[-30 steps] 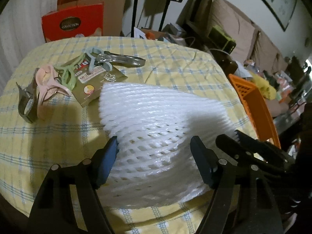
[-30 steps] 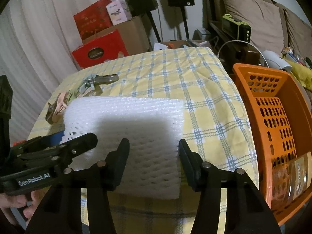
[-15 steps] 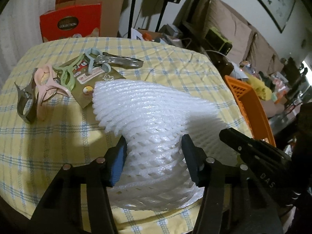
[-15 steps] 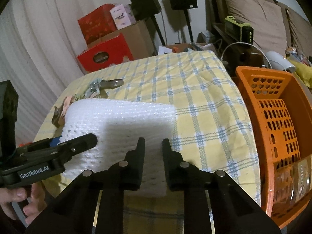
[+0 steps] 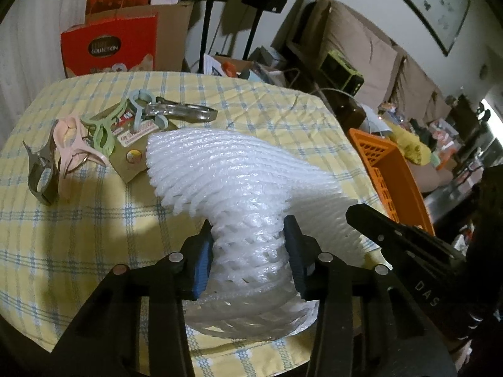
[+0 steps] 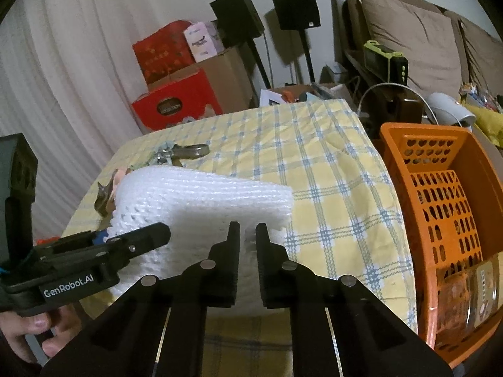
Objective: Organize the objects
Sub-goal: 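Close both grippers on the edge of the white foam mesh sheet, then lift the mesh sheet edge with both grippers off the table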
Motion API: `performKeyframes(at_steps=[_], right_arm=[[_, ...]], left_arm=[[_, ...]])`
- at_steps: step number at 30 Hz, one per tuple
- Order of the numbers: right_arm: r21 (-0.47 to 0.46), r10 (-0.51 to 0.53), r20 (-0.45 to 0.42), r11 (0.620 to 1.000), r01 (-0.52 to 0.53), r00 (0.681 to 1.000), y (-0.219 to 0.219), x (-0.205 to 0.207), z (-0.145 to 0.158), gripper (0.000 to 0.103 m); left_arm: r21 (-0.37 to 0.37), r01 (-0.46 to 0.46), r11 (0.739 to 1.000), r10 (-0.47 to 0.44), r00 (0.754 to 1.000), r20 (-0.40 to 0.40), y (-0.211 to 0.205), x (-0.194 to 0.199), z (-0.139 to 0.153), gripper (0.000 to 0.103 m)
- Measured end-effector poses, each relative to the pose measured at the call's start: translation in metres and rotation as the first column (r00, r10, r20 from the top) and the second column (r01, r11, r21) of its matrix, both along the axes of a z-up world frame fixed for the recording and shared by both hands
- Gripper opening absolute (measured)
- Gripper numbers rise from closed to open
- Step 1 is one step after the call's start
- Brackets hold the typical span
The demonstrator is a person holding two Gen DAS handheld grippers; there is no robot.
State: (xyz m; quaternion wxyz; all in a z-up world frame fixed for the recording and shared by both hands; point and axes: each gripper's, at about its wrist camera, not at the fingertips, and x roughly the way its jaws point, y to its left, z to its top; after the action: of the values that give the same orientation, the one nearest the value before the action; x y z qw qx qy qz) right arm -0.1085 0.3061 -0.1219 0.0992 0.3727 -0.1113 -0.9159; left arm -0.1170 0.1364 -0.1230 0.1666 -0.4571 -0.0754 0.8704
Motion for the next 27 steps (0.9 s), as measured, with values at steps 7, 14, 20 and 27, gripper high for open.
performKeyframes(at_steps=[7, 14, 20, 27], right_arm=[[-0.010, -0.017, -0.032, 1.000, 0.016, 0.999, 0.008, 0.006, 0.010, 0.007], [-0.021, -0.034, -0.075, 0.999, 0.033, 0.997, 0.016, 0.016, 0.027, 0.007], [-0.021, -0.046, -0.112, 0.999, 0.044, 0.993, 0.020, 0.026, 0.043, 0.006], [0.063, -0.092, -0.136, 0.993, 0.101, 0.986, 0.019, 0.036, 0.061, 0.003]], left_arm=[[0.012, 0.006, 1.000, -0.006, 0.999, -0.040, 0.001, 0.004, 0.015, 0.037], [0.025, 0.033, 0.999, -0.030, 0.996, -0.090, 0.006, 0.014, 0.033, 0.036], [0.033, 0.045, 0.998, -0.040, 0.992, -0.118, 0.009, 0.018, 0.051, 0.034], [0.001, 0.045, 0.999, -0.044, 0.985, -0.164, 0.013, 0.030, 0.072, 0.031]])
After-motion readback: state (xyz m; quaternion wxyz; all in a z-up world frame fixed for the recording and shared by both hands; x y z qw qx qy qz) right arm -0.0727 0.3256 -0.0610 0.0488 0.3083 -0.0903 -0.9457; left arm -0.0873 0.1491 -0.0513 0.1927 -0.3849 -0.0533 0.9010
